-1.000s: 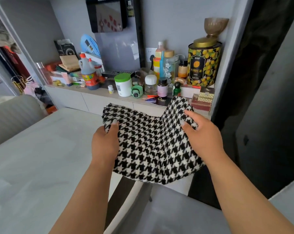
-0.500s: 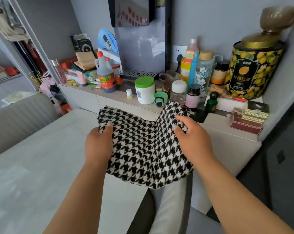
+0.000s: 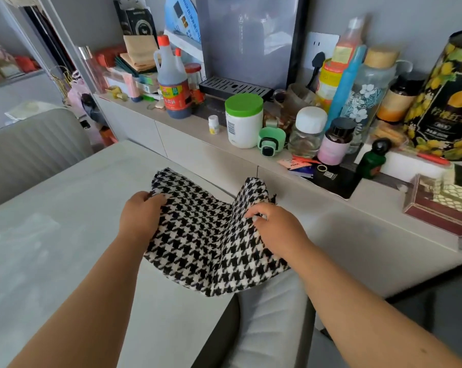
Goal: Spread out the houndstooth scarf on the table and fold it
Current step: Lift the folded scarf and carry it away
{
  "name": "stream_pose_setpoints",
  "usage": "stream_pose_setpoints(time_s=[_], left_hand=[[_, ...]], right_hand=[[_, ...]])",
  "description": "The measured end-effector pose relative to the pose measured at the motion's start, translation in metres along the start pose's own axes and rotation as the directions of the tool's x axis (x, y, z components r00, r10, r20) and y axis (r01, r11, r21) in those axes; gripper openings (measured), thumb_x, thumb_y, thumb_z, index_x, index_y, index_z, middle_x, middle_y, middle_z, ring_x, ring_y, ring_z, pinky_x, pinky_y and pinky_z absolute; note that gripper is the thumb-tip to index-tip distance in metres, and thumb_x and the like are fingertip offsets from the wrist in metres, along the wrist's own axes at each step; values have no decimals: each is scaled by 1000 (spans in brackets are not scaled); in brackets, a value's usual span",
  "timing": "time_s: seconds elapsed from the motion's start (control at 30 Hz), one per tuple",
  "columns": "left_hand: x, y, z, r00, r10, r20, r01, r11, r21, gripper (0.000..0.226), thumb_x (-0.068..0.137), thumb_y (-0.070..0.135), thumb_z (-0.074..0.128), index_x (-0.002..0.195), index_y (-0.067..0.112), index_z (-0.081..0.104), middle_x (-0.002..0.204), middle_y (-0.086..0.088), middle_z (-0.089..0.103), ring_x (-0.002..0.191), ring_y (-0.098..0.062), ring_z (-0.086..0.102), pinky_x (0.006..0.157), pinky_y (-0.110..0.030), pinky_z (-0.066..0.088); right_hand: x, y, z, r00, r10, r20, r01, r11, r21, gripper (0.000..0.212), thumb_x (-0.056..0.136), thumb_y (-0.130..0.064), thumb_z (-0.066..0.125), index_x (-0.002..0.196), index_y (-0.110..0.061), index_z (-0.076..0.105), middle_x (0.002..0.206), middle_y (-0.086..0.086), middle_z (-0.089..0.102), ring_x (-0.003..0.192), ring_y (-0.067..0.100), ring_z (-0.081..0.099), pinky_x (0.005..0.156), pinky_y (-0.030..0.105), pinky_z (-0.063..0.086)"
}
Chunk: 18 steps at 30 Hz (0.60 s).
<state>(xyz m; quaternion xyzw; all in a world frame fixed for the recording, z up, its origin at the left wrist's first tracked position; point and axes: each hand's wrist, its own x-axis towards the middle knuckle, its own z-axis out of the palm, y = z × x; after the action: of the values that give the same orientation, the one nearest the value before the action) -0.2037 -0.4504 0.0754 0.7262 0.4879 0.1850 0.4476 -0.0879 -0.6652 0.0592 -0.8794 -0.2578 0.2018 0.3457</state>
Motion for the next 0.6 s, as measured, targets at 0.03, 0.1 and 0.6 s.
stream_pose_setpoints(time_s=[0.03,0.1,0.6], left_hand=[[9,-2,4,1000,10,19,-11,999,32,16,87,25,58,93,11,61,81,-9,64,79,-31,61,77,-43,51],[27,-6,11,999,24,48,-28,996,85,17,88,24,61,100,13,60,86,-10,66,76,-29,63,76,-43,55],[70,-39,65,960,273,67,-256,750,610,60,95,38,48,150,30,24,159,-8,19,146,-30,14,119,-52,10]], right_hand=[[4,2,2,1000,7,28,-8,1000,4,27,98,-19,43,107,-32,65,80,-5,60,41,10,39,48,25,37],[13,5,7,996,22,81,-21,1000,-12,26,98,-21,46,111,-33,65,88,-5,62,45,8,41,52,24,39],[56,5,26,899,150,411,70,878,-474,35,98,-20,42,129,-9,53,129,14,57,112,28,57,94,39,49]])
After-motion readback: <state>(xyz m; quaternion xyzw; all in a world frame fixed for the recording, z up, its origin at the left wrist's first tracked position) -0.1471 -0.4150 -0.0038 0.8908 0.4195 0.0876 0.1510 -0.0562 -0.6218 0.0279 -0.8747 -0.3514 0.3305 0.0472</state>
